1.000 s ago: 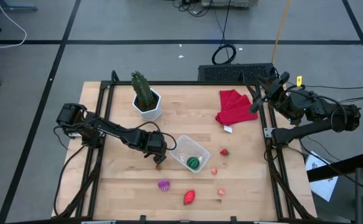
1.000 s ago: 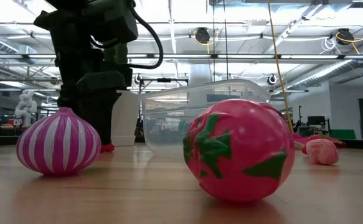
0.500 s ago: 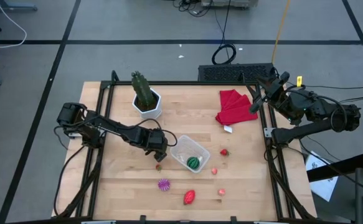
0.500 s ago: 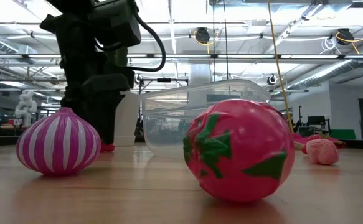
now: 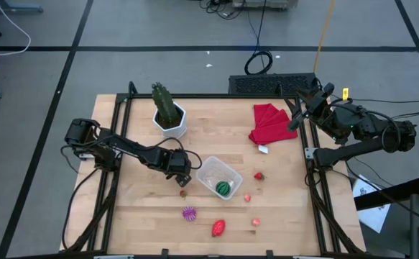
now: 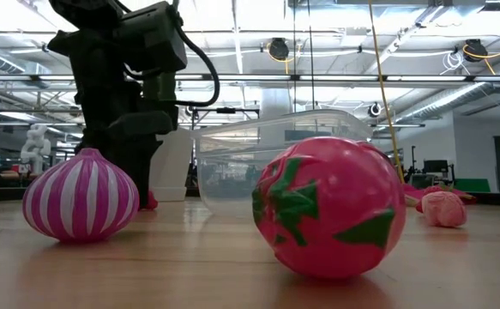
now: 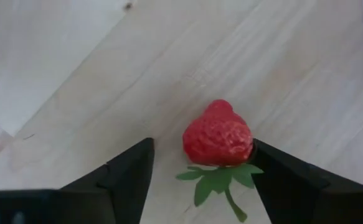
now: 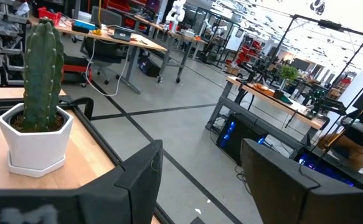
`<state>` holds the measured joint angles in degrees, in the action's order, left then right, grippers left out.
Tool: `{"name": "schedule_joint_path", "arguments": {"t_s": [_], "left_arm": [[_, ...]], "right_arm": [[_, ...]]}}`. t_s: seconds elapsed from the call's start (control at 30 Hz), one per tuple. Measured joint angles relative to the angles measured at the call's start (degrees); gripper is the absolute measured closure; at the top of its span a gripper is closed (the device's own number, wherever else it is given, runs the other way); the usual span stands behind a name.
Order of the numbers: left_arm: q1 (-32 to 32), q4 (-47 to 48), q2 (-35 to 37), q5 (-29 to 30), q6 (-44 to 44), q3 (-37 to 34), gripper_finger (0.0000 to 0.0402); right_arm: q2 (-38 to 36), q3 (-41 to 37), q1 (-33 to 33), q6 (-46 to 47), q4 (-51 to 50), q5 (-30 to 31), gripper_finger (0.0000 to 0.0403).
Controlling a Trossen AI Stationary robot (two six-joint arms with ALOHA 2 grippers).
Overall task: Pick and placing Produce into tupperware
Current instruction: Put the top left strawberry into the transparent bin
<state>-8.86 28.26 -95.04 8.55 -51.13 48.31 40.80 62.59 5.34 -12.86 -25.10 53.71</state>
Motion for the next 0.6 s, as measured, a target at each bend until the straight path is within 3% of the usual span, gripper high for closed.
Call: {"name": "schedule_joint_path", "arguments": {"t_s": [0.33,0.6], "left_arm": [[0.0,-1.6,-0.1,0.2,-0.5,-0.1,0.0176],[0.0,-4.4,-0.2,-0.2,-0.5,-0.1,0.0223]], "right_arm": [[0.0,0.0,0.0,0.0,0.0,0.0,0.0193],[0.0,0.0,0.0,0.0,0.0,0.0,0.0193]]}}
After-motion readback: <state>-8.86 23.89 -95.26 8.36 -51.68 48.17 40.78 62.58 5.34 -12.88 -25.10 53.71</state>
